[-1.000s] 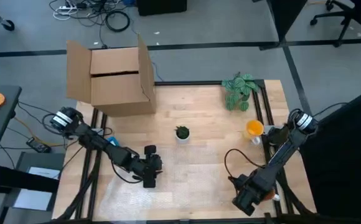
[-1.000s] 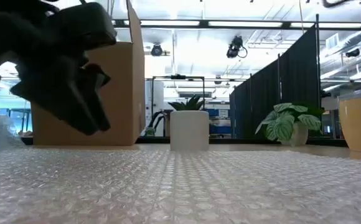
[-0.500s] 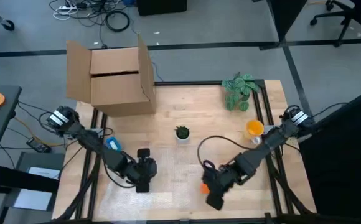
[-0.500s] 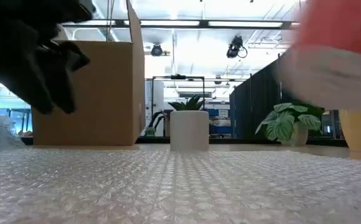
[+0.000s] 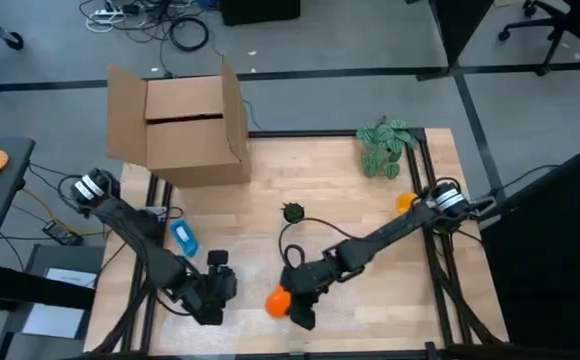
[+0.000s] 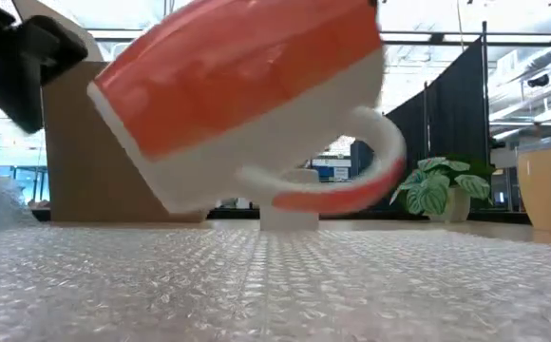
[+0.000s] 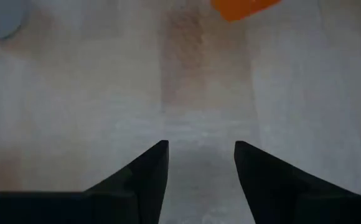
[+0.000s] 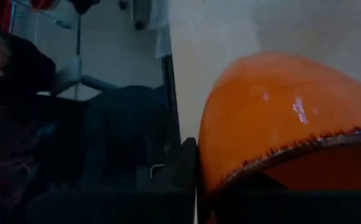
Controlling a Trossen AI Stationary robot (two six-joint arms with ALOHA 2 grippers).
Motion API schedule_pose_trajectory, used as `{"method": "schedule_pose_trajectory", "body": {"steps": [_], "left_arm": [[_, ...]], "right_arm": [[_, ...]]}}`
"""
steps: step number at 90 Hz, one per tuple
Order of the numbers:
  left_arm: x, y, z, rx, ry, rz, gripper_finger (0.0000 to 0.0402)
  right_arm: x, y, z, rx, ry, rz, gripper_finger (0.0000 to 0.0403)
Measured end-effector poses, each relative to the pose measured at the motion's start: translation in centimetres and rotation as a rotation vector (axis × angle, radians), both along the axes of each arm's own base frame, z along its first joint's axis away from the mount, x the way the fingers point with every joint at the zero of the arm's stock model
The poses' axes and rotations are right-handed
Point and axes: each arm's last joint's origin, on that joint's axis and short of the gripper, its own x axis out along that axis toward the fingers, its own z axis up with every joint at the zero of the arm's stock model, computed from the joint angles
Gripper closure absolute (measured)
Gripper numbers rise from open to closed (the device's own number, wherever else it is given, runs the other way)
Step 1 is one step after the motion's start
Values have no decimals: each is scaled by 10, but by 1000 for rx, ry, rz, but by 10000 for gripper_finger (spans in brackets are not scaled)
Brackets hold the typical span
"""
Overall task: Wrap mug
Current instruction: Wrap the orange mug with the transparent bubble wrap
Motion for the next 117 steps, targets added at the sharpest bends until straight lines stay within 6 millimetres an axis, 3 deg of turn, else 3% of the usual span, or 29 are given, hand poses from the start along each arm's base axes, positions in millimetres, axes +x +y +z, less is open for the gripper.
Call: {"method": "schedule_pose_trajectory", "body": {"steps": [19,31,47,77,100,117], "left_arm": [[1,-1,3,44,-94,58,232],[3,1,2,48,-94,68,232],[5,1,4,40,-123,81,232],[11,2,7,54,-216,129,232],[26,-4,7,109,-348,132,232],[49,-12,-10,148,-398,78,232]], "right_arm": [[-4,-12,26,-208,-36,5,403],[-3,-9,39,-380,23,39,403],[1,-4,50,-486,87,88,403],[3,1,14,-551,245,189,403],[0,-2,12,-568,290,187,403],[1,-1,8,-561,272,182,403]]}}
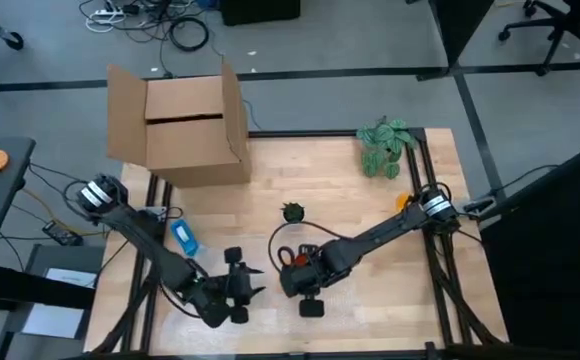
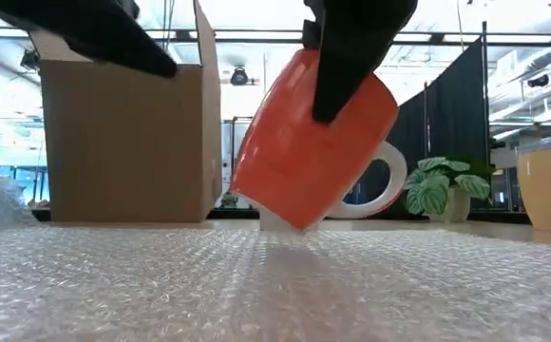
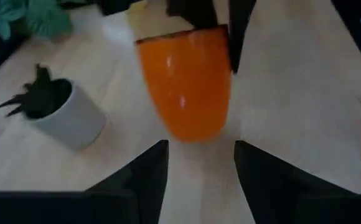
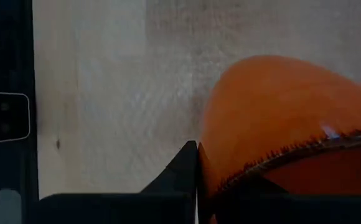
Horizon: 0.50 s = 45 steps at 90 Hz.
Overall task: Wrap mug
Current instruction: Wrap the orange mug with the transparent bubble wrap
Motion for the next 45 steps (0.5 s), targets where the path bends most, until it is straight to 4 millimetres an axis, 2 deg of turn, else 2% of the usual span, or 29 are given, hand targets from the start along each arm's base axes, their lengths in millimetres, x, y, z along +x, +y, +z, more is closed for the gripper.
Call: {"method": "schedule_pose_trajectory", "body": {"steps": [28,45], "left_arm": [[31,8,-36,15,15,54,232],[39,13,-54,-22,83,23,232]], "right_arm": [[1,3,1,14,-23,-2,401],[1,3,1,28,-23,8,401]]}}
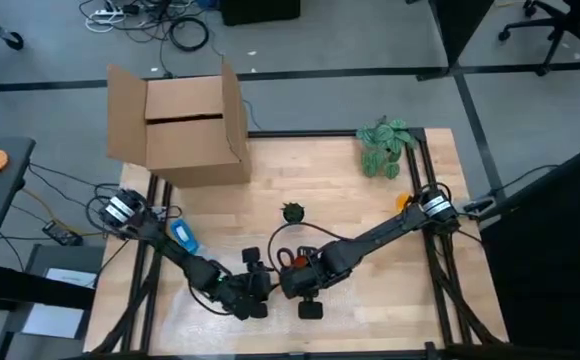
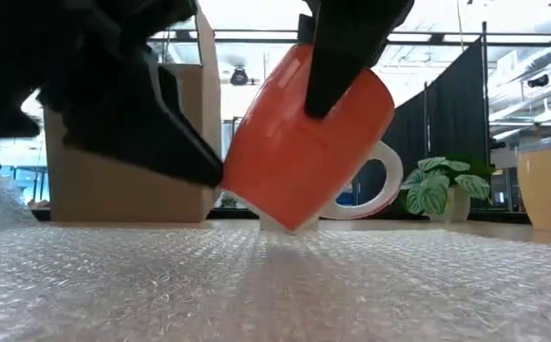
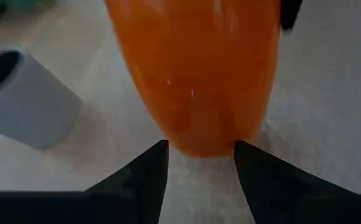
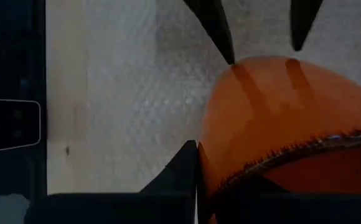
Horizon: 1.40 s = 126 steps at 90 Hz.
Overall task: Wrap mug
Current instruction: Wrap the orange mug with the transparent bubble wrap
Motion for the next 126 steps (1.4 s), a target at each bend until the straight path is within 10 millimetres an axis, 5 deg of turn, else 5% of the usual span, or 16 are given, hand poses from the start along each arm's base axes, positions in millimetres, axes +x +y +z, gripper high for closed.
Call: {"method": "schedule_pose_trajectory", "body": {"steps": [43,90,126], "left_arm": [[2,0,-4,-16,26,-40,232],[2,1,-4,-11,32,-43,232],[-4,5,-11,49,127,-39,232]], "right_arm": [[5,5,-11,29,5,-42,378],[15,3,-6,68,-86,-37,289],[20,-2,-4,48,-136,-1,274]]}}
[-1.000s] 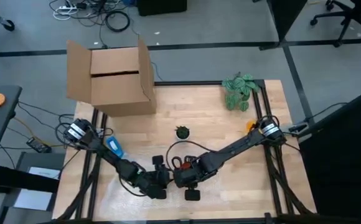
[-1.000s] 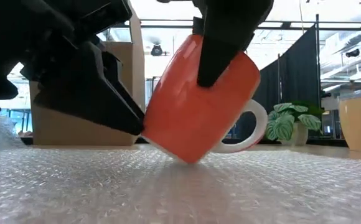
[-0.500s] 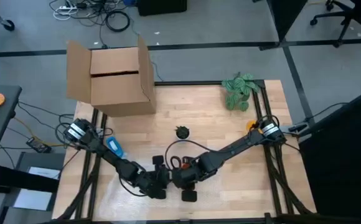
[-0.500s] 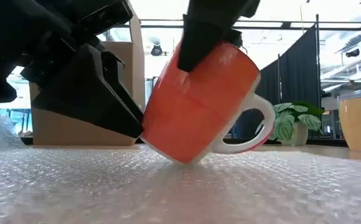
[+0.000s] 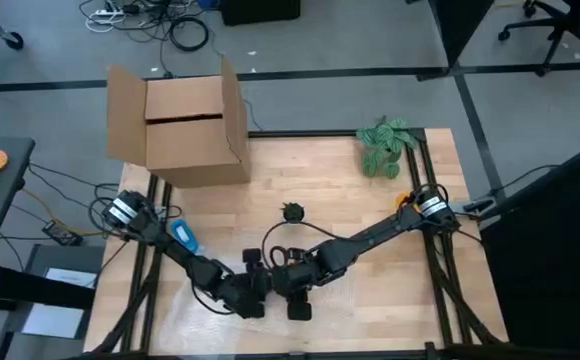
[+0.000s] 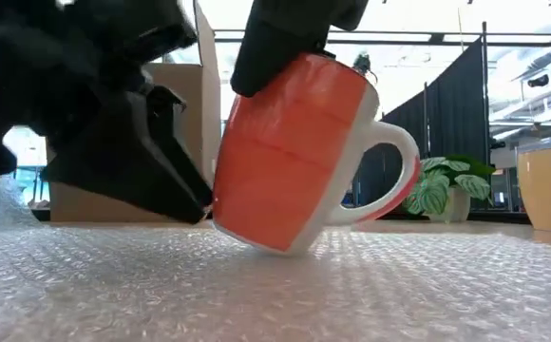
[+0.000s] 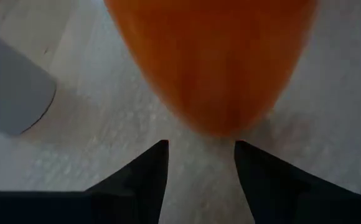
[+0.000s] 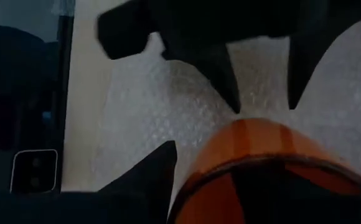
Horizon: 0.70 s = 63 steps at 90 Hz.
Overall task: Wrap mug
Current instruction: Wrap the orange mug with the transparent bubble wrap
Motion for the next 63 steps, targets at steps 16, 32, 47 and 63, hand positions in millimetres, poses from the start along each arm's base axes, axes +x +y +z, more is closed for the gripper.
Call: {"method": "schedule_pose_trajectory", "body": {"steps": [16,32,47,63], "left_arm": [[-8,5,-6,29,84,33,232],[-10,6,-6,25,97,51,232],[-11,7,3,12,85,49,232],[-15,10,12,36,78,73,232]], "right_arm": [[1,0,1,-14,-17,3,274],[3,0,2,-17,-49,-2,274],[6,2,11,-15,-82,11,274],[6,1,38,-36,-65,22,274]]}}
